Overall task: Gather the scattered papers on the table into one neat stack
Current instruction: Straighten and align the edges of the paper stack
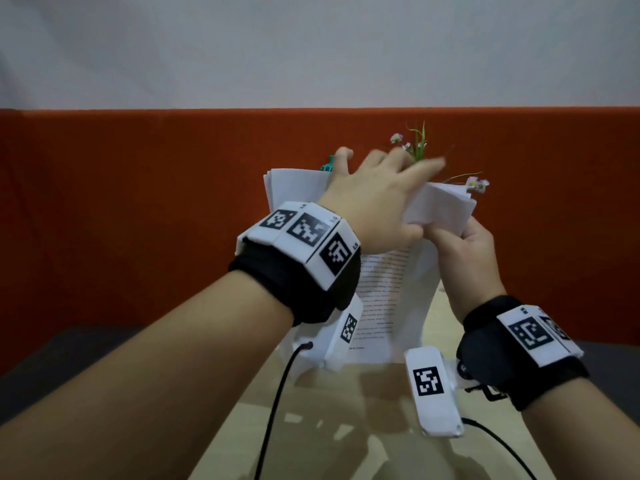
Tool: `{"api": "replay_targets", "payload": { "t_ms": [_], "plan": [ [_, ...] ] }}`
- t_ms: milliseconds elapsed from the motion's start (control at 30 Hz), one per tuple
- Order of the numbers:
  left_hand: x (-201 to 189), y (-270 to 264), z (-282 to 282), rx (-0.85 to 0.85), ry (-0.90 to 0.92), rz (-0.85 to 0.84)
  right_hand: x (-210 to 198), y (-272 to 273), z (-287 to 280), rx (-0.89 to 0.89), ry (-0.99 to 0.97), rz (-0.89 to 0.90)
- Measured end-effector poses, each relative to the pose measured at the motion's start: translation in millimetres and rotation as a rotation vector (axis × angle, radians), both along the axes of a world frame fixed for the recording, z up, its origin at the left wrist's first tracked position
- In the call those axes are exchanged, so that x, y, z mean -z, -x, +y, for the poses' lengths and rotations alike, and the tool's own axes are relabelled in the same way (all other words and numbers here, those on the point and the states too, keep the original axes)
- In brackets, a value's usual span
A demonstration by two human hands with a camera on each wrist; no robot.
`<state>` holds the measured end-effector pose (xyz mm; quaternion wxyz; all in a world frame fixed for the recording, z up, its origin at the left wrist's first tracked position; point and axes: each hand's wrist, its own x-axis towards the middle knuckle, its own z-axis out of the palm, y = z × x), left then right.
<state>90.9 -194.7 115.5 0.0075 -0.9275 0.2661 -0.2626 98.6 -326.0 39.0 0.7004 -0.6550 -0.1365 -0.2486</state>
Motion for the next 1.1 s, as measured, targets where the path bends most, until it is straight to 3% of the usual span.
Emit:
{"api": "replay_targets", "payload": {
  "t_ms": [167,267,367,433,500,700,833,1000,1100],
  "plan": [
    [-9,-2,-1,-0.079,-0.060,0.062,-4,0,5,0.015,0.042,0.001],
    [-19,-5,14,-0.101,0.102,0.100,-2,1,4,0.126,0.097,0.023],
    [-28,-2,48,-0.100,0.379,0.013,10,-4,-13,0.345,0.028,0.151],
    [-22,-1,79,-0.104,0.604,-0.019,17,-3,-22,0.294,-0.048,0.292],
    [-2,-1,103,-0.130,0.798,-0.012,21,0,-23,0.174,-0.077,0.315],
    [66,0,129,-0.246,1.360,0.170,32,13,-6,0.047,-0.001,0.114],
    [87,-5,137,-0.236,1.504,0.274,51,23,4,0.066,0.191,0.020],
    [96,-13,146,-0.282,1.578,0.393,65,21,5,0.014,0.225,0.122],
    [100,-10,144,-0.211,1.633,0.416,57,10,4,0.065,0.226,0.163]
  ]
}}
